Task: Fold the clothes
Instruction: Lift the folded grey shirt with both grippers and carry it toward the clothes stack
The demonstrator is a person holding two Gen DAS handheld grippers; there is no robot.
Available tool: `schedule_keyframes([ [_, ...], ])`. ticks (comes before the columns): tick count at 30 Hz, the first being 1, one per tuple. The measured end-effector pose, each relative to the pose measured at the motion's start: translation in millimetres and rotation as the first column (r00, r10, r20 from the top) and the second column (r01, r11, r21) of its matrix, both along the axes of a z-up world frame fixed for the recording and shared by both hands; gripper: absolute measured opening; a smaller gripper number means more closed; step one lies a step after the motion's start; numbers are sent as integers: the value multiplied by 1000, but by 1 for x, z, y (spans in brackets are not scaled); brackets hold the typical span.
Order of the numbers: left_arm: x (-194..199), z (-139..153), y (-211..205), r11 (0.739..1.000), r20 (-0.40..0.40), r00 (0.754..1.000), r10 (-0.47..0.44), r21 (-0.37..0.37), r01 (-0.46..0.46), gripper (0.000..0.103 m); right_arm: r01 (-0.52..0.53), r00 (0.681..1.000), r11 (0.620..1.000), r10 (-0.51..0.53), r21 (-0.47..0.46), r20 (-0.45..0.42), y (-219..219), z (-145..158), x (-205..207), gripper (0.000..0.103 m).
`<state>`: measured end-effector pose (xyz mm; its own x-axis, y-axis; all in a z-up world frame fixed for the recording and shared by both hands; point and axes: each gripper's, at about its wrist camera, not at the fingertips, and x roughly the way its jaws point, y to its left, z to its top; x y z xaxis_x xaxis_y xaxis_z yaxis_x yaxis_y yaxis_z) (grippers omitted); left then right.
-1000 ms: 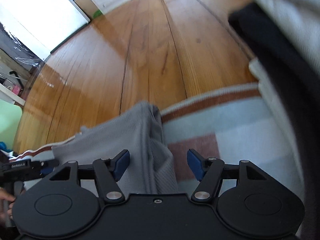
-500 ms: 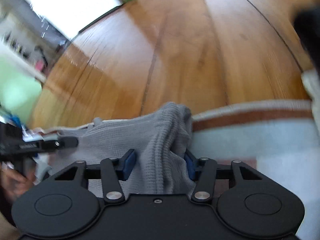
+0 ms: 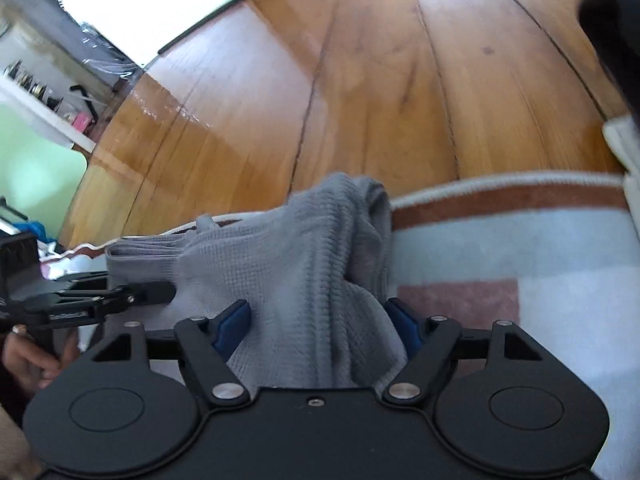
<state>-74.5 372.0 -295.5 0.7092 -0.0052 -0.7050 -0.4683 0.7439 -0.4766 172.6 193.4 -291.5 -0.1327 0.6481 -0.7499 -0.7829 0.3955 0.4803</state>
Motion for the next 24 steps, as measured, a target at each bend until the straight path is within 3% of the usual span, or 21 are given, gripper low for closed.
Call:
schedule_keyframes([
  [3, -4, 5, 2, 1000, 44, 999, 16, 10, -17, 16, 5, 1000, 1000, -5, 5, 26, 9, -3, -10, 51],
  [6, -10, 16, 1, 999, 78, 997, 26, 33, -29, 15, -29, 978, 999, 33, -22, 207, 17, 18, -44, 36],
  [9, -9, 30, -6, 996, 86, 996, 25, 83, -32, 15, -28, 937, 999, 33, -20, 347, 11, 41, -82, 34],
  [15, -15, 62, -29, 979, 150, 989, 0, 202, -31, 15, 22, 891, 997, -54, 75, 451, -19, 92, -138, 32],
  [21, -28, 99, -48, 949, 225, 974, -22, 313, -51, 15, 76, 845, 982, -155, 172, 511, -56, 144, -169, 32],
  [24, -31, 118, -61, 928, 234, 971, -41, 369, -50, 15, 119, 847, 965, -222, 235, 483, -72, 165, -172, 32],
])
